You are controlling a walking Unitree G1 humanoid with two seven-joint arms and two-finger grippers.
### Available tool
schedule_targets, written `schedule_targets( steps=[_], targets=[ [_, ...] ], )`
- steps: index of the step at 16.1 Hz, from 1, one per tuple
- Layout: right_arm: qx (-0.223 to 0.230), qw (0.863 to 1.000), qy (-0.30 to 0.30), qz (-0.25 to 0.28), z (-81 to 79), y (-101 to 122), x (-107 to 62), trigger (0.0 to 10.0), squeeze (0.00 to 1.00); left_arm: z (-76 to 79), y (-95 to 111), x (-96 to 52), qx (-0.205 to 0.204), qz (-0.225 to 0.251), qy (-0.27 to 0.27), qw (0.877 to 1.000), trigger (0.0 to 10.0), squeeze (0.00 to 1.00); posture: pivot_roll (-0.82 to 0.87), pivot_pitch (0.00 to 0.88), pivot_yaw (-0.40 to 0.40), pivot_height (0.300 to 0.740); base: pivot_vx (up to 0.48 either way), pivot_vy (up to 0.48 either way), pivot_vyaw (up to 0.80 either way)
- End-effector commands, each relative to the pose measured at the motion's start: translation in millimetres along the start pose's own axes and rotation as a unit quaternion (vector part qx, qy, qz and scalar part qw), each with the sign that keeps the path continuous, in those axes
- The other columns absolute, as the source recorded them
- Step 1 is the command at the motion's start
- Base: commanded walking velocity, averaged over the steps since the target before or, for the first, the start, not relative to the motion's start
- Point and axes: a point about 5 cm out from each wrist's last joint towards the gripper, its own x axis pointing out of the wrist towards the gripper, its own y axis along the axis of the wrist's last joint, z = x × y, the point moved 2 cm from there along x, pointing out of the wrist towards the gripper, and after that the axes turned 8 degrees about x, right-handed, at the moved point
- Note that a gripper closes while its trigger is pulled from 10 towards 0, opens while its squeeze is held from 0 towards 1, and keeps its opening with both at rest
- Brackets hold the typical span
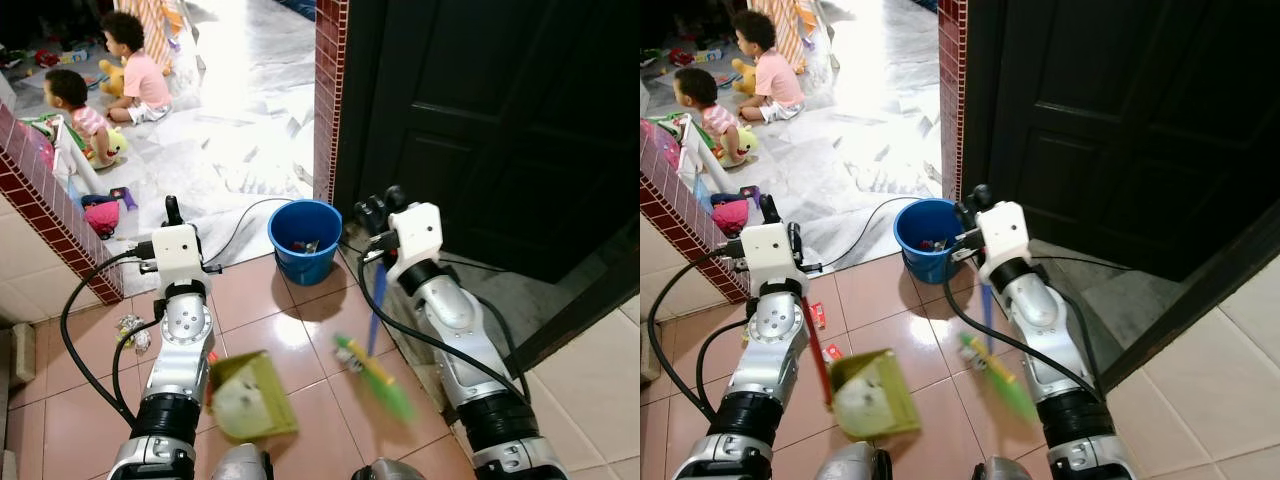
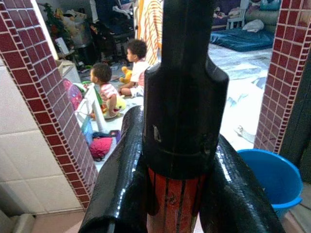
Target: Sweep floor
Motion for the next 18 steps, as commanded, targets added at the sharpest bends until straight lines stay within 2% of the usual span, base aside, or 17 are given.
schedule_targets(
  steps=[1,3,6,9,12,13,14,15,18],
  targets=[
    [0.019,0.999,0.024,0.021,-8.5,13,6.5,10.0,0.00,0.9,13,5.3,-0.007,0.025,0.006,1.000,10.0,0.00,-0.05,0.047,0.050,0.740,0.000,0.000,0.00],
    [0.072,0.996,0.044,0.021,-17.1,17,7.6,10.0,0.00,5.7,12,2.9,-0.010,0.025,0.002,1.000,10.0,0.00,-0.05,0.044,0.046,0.740,0.000,0.000,0.00],
    [0.077,0.995,0.058,0.031,-19.7,28,10.6,10.0,0.00,7.5,6,-0.1,-0.003,0.017,0.001,1.000,10.0,0.00,-0.04,0.040,0.038,0.740,0.000,0.000,0.00],
    [0.028,0.995,0.078,0.062,-14.4,56,17.1,10.0,0.00,7.9,1,0.5,0.008,0.006,0.004,1.000,10.0,0.00,-0.05,0.033,0.031,0.740,0.000,0.000,0.00],
    [-0.037,0.992,0.072,0.101,3.2,83,22.8,10.0,0.00,14.6,0,1.3,0.009,0.001,-0.003,1.000,10.0,0.00,-0.06,0.026,0.031,0.740,0.000,0.000,0.00],
    [-0.046,0.991,0.065,0.105,8.6,85,23.2,10.0,0.00,15.9,0,1.2,0.010,0.000,-0.005,1.000,10.0,0.00,-0.06,0.026,0.031,0.740,0.000,0.000,0.00],
    [-0.047,0.992,0.059,0.101,12.4,83,23.3,10.0,0.00,16.6,0,1.3,0.011,-0.001,-0.006,1.000,10.0,0.00,-0.07,0.022,0.031,0.740,0.000,0.000,0.00],
    [-0.038,0.996,0.026,0.071,23.1,61,20.3,10.0,0.00,19.6,-1,1.6,0.014,-0.002,-0.013,1.000,10.0,0.00,-0.06,0.019,0.029,0.740,0.000,0.000,0.00],
    [0.005,0.999,-0.017,0.035,24.4,29,16.0,10.0,0.00,30.9,-7,-1.1,0.018,-0.011,-0.041,0.999,10.0,0.00,-0.04,0.013,0.028,0.740,0.000,0.000,0.00]
  ],
)
